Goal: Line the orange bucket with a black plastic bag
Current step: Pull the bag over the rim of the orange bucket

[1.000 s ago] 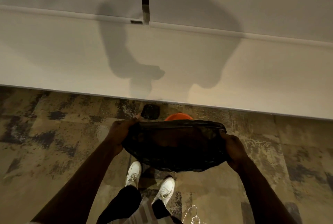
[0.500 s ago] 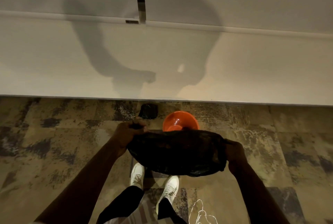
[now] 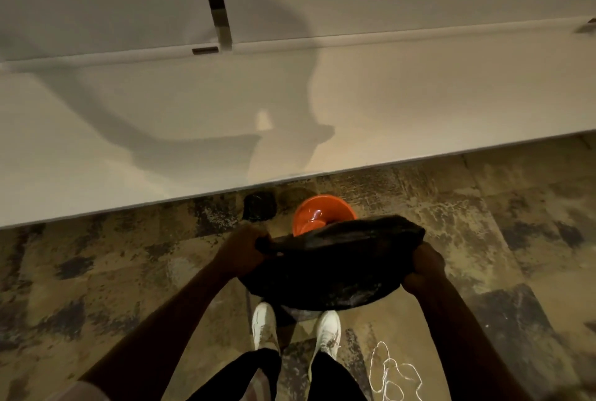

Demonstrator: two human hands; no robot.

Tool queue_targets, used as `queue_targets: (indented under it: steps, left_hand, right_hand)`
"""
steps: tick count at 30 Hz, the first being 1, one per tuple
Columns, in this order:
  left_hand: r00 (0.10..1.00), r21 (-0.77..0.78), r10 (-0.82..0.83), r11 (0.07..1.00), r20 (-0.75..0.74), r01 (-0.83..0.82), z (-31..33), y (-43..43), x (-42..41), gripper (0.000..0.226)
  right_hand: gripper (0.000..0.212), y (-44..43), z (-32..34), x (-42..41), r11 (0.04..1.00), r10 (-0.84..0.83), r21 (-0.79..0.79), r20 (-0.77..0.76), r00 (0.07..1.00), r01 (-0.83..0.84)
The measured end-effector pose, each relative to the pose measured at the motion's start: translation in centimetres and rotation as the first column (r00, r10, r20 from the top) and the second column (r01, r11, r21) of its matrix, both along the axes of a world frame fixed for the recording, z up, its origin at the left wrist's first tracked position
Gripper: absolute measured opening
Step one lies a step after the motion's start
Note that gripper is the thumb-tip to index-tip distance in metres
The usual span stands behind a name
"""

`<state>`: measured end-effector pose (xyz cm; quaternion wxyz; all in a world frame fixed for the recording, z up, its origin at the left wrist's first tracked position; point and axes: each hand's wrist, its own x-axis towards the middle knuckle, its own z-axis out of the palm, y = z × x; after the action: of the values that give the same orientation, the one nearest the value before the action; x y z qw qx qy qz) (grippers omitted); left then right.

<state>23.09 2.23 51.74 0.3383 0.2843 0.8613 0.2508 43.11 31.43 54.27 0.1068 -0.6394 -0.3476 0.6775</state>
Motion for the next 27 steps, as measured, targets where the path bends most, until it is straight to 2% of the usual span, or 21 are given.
queue_targets:
  steps: [2, 3, 6, 8, 10, 15, 17, 19, 21, 24, 27]
  left_hand:
    - [0.987, -0.010, 0.155, 0.988, 0.051, -0.154, -0.1, 0.5, -0.5, 0.021]
    - [0.949, -0.007, 0.286, 0.958, 0.134, -0.288, -0.4, 0.7, -0.8, 0.025]
    - [0.691, -0.069, 0.607, 0.769, 0.393, -0.636, -0.8, 1.4, -1.4, 0.027]
    - [0.559, -0.093, 0.675, 0.673, 0.482, -0.733, -1.3, 1.8, -1.8, 0.031]
    - [0.491, -0.116, 0.706, 0.622, 0.510, -0.774, -2.0, 2.5, -1.8, 0.047]
    - [0.485, -0.009, 0.673, 0.589, 0.559, -0.808, -4.3, 5.0, -0.9, 0.051]
    - [0.476, -0.013, 0.694, 0.573, 0.541, -0.820, -6.0, 6.1, -0.4, 0.053]
    - [0.444, -0.027, 0.723, 0.538, 0.530, -0.843, -8.1, 7.2, -0.3, 0.054]
    - [0.428, -0.037, 0.726, 0.528, 0.538, -0.848, -9.0, 8.9, 0.3, 0.048]
    - [0.395, -0.032, 0.702, 0.511, 0.593, -0.859, -10.7, 11.3, 1.1, 0.027]
    - [0.404, -0.022, 0.715, 0.505, 0.570, -0.863, -15.2, 12.7, 0.8, 0.033]
  right_hand:
    - [0.030, -0.1, -0.5, 0.2, 0.998, -0.003, 0.064, 0.004, 1.000, 0.002]
    - [0.030, 0.0, -0.7, 0.2, 0.994, 0.048, 0.099, 0.051, 0.998, -0.053]
    - [0.042, 0.0, -1.4, 0.5, 0.959, 0.176, 0.185, 0.199, 0.964, -0.213]
    - [0.053, -0.1, -1.8, 0.6, 0.933, 0.209, 0.236, 0.257, 0.943, -0.271]
    - [0.057, -0.2, -2.6, 0.6, 0.905, 0.253, 0.261, 0.305, 0.918, -0.336]
    - [0.065, 0.7, -5.4, 0.0, 0.878, 0.300, 0.259, 0.360, 0.883, -0.404]
    - [0.059, 1.4, -6.7, -0.3, 0.876, 0.313, 0.245, 0.364, 0.877, -0.415]
    - [0.063, 2.1, -8.2, -0.7, 0.867, 0.314, 0.257, 0.383, 0.869, -0.427]
    - [0.071, 3.2, -10.0, -1.0, 0.850, 0.317, 0.265, 0.432, 0.844, -0.455]
    - [0.069, 4.8, -13.6, -1.7, 0.830, 0.353, 0.243, 0.466, 0.811, -0.501]
    - [0.066, 6.5, -18.1, -2.5, 0.786, 0.401, 0.233, 0.511, 0.760, -0.572]
